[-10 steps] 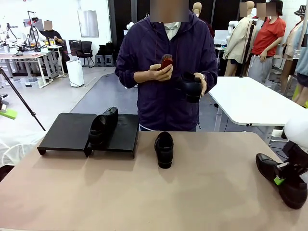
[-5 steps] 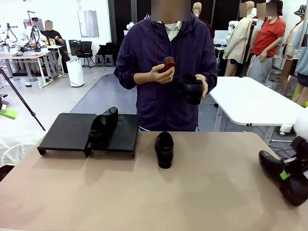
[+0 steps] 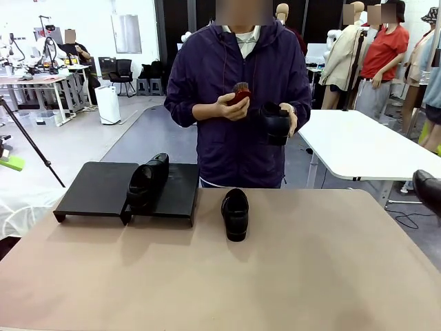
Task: Organize the shoes by placing them on the stand.
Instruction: Pick up one Shoe and place it in the middle of the table.
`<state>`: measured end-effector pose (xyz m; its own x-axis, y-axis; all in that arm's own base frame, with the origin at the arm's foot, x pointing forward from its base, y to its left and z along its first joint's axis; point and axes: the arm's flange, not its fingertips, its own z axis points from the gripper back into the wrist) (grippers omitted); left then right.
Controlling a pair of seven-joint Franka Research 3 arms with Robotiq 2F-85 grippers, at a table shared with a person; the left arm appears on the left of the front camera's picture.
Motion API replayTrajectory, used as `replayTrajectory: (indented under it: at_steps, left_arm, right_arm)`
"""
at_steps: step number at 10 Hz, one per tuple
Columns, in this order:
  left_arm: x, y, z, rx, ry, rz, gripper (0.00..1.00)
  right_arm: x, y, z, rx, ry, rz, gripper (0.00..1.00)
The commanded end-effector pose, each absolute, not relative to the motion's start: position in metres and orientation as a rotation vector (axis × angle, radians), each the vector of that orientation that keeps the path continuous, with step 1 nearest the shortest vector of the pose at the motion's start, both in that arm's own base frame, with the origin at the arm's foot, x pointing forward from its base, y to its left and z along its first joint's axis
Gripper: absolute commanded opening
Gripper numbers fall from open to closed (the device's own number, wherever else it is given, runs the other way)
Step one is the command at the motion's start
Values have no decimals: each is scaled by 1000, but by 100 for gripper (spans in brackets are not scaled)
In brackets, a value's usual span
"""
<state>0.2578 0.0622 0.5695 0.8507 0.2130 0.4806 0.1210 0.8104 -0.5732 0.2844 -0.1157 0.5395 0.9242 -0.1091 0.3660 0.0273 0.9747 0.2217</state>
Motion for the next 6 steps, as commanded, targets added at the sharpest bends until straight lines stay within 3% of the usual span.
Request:
replayTrajectory:
  at_steps: [1, 6]
  left_arm:
    - [260, 65, 569, -637, -572, 47, 100]
    - [260, 65, 569, -637, -572, 47, 100]
  right_arm:
    - [247, -97, 578, 206, -355, -96, 0]
    - [258, -104, 565, 220, -372, -80, 0]
